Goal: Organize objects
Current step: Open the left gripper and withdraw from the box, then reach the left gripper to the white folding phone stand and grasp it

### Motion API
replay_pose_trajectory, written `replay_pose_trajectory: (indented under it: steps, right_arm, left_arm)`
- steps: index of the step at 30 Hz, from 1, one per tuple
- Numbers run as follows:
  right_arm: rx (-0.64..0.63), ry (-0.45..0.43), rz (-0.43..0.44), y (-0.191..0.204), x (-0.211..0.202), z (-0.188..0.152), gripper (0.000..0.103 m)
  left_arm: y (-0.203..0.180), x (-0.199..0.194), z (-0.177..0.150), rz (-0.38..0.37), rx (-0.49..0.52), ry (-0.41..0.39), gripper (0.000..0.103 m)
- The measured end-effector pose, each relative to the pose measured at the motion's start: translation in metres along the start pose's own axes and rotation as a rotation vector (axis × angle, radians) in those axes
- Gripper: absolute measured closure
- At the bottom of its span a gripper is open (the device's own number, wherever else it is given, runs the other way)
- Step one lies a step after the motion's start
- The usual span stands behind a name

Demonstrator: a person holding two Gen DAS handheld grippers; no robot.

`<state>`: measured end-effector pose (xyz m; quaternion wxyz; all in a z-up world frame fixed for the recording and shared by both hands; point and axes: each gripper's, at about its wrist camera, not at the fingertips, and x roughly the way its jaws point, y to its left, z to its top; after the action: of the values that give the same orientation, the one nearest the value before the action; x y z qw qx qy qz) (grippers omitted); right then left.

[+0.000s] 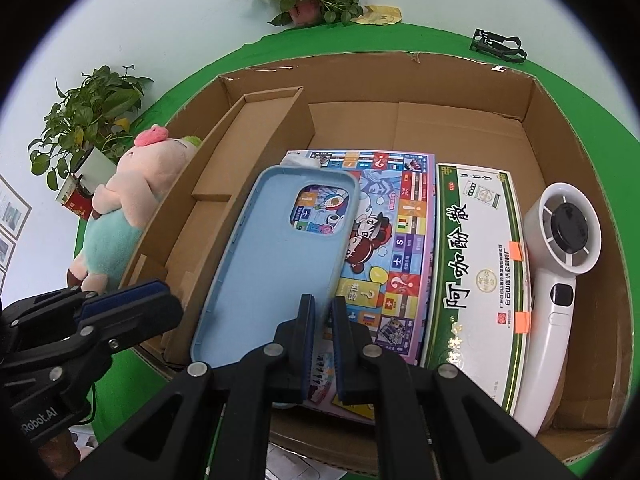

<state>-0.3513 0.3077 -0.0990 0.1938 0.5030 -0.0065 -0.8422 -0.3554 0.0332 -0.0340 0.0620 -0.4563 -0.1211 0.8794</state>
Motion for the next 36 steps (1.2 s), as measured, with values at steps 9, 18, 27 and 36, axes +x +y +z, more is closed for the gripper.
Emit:
replay_pose_trajectory:
  steps: [9, 18, 27, 36]
  right_arm:
    - [-0.12, -0.383, -0.172, 0.032, -0.095, -0.045, 0.009]
    - [-0.115, -0.505, -0.124, 0.043, -0.132, -0.117, 0.0]
    - [0.027, -0.306, -0.077, 0.041, -0.104, -0.142, 0.0]
    - [0.057, -0.2, 0.048, 0.046, -0.079, -0.168, 0.0]
  left_arm:
    - [-0.015, -0.07, -0.022, 0.138, 0.103, -0.273, 0.001]
    - [-0.033, -0.103, -0.048, 0.162, 0.099, -0.376, 0.001]
    - [-0.031, -0.079, -0.07, -0.031, 0.116, -0.157, 0.001]
    - [-0.017, -0.009, -0.086, -0.325, -0.008, 0.107, 0.004]
